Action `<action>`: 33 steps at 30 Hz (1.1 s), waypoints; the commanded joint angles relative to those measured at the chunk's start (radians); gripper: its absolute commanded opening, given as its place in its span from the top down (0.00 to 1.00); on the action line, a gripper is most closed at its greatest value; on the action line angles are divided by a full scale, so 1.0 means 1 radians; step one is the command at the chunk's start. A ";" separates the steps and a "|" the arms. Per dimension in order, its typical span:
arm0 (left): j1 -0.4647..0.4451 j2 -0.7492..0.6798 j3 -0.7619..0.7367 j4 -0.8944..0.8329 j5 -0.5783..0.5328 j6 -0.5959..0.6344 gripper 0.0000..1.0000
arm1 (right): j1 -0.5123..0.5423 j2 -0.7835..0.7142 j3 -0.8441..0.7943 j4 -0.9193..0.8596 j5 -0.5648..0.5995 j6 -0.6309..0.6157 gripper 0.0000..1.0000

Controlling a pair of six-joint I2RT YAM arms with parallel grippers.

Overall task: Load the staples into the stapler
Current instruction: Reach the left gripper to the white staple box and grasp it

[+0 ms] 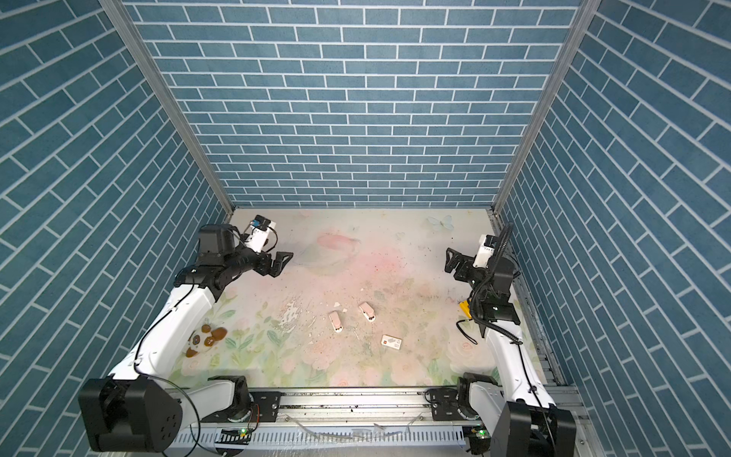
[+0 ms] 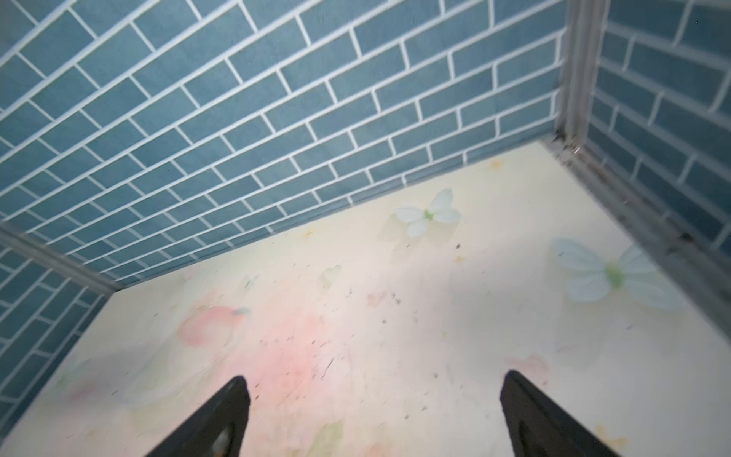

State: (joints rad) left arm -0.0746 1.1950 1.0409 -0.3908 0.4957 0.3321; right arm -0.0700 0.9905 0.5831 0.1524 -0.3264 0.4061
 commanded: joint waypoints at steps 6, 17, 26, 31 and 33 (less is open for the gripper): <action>-0.368 0.179 0.251 -0.451 -0.058 0.218 0.00 | 0.004 0.016 0.043 -0.400 -0.219 0.155 0.02; -0.809 0.476 0.367 -0.458 -0.112 0.251 0.10 | 0.006 -0.210 -0.066 -0.651 -0.263 0.234 0.27; -0.954 0.626 0.328 -0.318 -0.107 0.209 0.16 | 0.004 -0.277 -0.142 -0.735 -0.274 0.238 0.35; -1.018 0.669 0.290 -0.214 -0.167 0.206 0.17 | 0.005 -0.302 -0.159 -0.724 -0.263 0.287 0.44; -1.030 0.699 0.300 -0.193 -0.191 0.199 0.18 | 0.004 -0.313 -0.166 -0.707 -0.252 0.301 0.45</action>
State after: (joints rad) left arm -1.0874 1.8633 1.3437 -0.6453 0.3485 0.5446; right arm -0.0700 0.6979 0.4351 -0.5556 -0.5900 0.6586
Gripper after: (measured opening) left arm 0.823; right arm 0.554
